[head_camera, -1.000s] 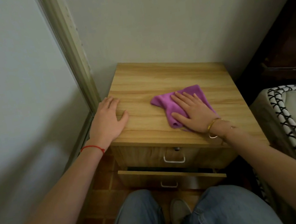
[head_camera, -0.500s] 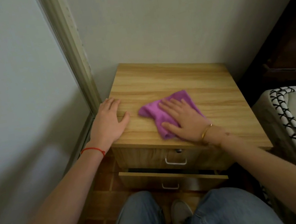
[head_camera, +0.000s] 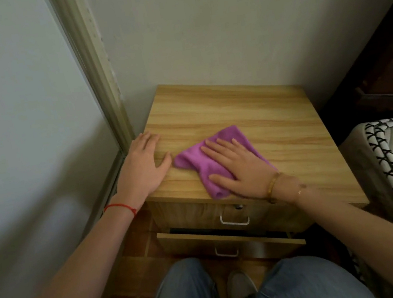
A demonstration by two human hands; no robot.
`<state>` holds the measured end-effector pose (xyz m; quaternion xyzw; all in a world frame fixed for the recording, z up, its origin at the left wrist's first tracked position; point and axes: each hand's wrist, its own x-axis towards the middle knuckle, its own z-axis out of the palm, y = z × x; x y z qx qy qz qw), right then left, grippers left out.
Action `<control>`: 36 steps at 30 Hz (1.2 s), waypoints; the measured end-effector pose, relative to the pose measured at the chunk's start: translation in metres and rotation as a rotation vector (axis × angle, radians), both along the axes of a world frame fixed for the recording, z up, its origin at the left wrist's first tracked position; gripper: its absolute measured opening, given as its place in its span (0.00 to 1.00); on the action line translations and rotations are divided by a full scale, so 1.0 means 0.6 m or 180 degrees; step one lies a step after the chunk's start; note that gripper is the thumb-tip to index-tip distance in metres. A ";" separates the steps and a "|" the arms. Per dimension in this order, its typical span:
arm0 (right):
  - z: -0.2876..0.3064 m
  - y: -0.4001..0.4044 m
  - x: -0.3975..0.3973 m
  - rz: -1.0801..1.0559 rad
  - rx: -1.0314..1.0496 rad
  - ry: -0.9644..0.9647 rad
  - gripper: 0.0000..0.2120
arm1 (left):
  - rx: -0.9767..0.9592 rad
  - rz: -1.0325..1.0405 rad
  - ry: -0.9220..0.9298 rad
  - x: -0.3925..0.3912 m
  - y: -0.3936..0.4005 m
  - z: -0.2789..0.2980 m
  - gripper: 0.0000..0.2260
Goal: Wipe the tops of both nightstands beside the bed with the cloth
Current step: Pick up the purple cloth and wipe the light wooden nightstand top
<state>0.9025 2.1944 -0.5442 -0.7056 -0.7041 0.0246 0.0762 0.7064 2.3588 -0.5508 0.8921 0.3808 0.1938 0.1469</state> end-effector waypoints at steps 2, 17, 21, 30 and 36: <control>0.001 -0.007 0.011 0.0120 -0.0004 0.0028 0.33 | 0.0000 0.0001 0.0000 0.000 0.000 0.000 0.27; -0.004 0.078 0.082 -0.0302 -0.0021 -0.0018 0.34 | -0.0005 -0.0007 0.0062 -0.002 -0.005 0.004 0.28; 0.002 0.148 0.194 -0.1368 -0.0187 -0.0084 0.33 | -0.0013 0.0032 0.0065 -0.003 -0.006 0.004 0.28; -0.006 0.170 0.071 -0.0093 0.0032 0.0022 0.37 | -0.0007 0.0020 -0.0028 -0.001 -0.004 0.005 0.27; 0.003 0.258 0.202 -0.1273 -0.0190 -0.0106 0.32 | -0.0051 0.0031 -0.0013 0.000 -0.003 0.004 0.28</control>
